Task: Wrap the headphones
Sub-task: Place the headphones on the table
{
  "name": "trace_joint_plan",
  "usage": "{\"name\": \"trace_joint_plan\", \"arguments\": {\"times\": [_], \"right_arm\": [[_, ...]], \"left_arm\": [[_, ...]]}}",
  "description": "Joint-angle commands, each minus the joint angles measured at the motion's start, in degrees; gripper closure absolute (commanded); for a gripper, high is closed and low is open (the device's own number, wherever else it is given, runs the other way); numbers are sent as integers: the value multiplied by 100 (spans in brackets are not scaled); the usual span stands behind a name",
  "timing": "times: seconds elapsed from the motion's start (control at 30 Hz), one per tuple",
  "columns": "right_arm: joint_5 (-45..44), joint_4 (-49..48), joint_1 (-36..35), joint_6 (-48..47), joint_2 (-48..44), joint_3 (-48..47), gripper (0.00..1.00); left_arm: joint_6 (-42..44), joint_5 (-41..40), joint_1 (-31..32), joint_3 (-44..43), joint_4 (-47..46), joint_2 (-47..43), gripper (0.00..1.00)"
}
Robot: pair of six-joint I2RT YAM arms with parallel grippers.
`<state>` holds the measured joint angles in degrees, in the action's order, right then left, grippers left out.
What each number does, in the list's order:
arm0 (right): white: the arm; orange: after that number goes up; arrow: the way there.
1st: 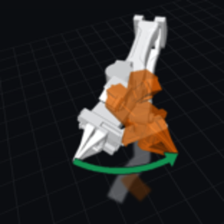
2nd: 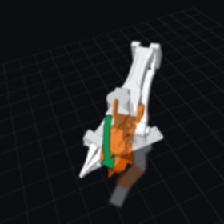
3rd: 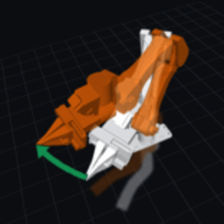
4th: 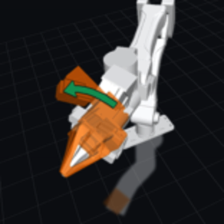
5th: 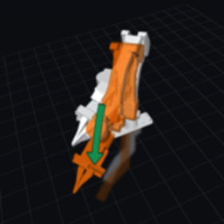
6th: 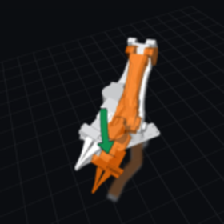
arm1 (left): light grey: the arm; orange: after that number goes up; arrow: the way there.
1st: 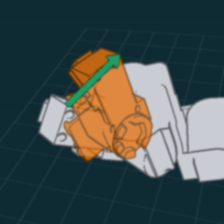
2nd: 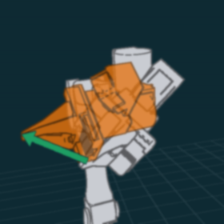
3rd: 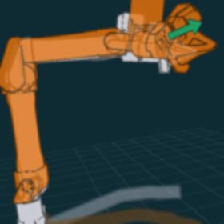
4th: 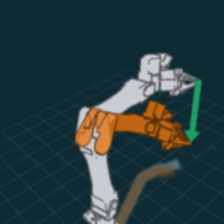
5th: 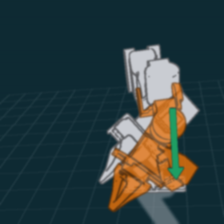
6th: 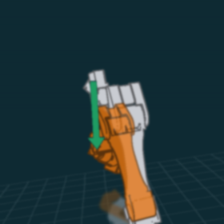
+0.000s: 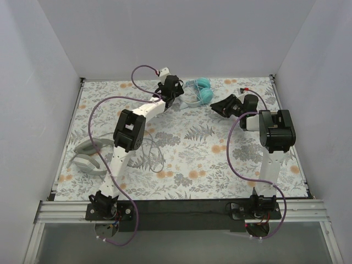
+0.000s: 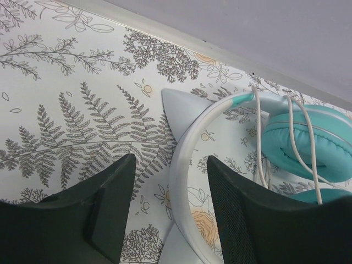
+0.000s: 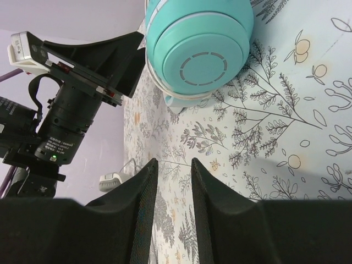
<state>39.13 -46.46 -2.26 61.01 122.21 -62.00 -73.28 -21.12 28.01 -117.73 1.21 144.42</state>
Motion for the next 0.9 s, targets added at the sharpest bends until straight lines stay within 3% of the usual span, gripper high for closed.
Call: {"name": "trace_joint_plan", "arguments": {"times": [0.0, 0.53, 0.87], "right_arm": [[112, -118, 50, -125, -294, -93, 62], [305, 400, 59, -546, -716, -287, 61], [-527, 2532, 59, -2487, -2304, 64, 55]], "left_arm": [[-11, 29, -129, 66, -86, -696, 47], [-319, 644, -437, 1146, -367, -1592, 47], [-934, 1199, -367, 2860, -157, -3076, 48]]}}
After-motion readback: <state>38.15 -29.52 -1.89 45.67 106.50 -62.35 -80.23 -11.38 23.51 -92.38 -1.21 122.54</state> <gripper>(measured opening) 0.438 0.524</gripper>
